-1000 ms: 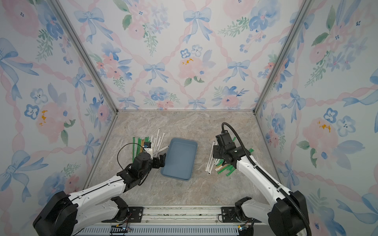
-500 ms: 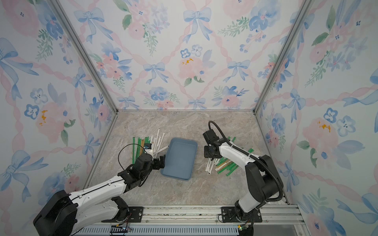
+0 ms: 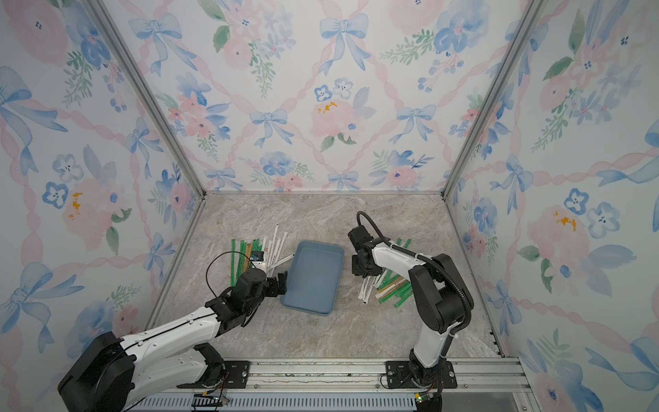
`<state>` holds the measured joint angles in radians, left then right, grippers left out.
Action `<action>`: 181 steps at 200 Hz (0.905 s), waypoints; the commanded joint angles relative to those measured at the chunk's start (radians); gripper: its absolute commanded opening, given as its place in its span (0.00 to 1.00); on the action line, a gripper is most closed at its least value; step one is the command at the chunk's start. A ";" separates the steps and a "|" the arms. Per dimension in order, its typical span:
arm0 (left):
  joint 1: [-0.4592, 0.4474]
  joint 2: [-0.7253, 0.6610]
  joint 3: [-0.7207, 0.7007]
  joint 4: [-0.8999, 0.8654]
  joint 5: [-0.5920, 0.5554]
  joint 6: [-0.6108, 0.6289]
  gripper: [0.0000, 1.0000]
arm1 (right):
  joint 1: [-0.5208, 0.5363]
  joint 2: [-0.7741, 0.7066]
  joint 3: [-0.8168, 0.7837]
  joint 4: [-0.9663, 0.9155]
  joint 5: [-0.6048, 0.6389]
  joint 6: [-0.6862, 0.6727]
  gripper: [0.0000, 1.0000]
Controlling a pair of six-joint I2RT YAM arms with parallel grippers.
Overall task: Put the straws into the storage box
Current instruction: Pick up the straw from the center of the board.
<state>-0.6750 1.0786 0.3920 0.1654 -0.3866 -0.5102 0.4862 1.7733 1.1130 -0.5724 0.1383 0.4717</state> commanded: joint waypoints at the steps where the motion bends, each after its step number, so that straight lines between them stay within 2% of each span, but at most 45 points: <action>1: -0.003 0.011 0.008 -0.010 -0.021 -0.017 0.98 | 0.000 0.020 0.022 -0.028 0.015 0.005 0.42; 77: -0.002 0.021 0.008 -0.011 -0.028 -0.021 0.98 | -0.005 0.060 0.021 -0.042 -0.005 0.011 0.34; 138: 0.014 -0.001 -0.004 -0.017 -0.027 -0.031 0.98 | -0.022 0.026 0.007 -0.039 -0.015 0.023 0.10; 181: 0.047 -0.007 0.008 -0.033 -0.005 -0.025 0.98 | -0.007 -0.112 0.015 -0.063 -0.019 0.035 0.03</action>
<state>-0.6495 1.0874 0.3920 0.1574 -0.3969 -0.5285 0.4713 1.7737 1.1141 -0.5911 0.1257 0.4934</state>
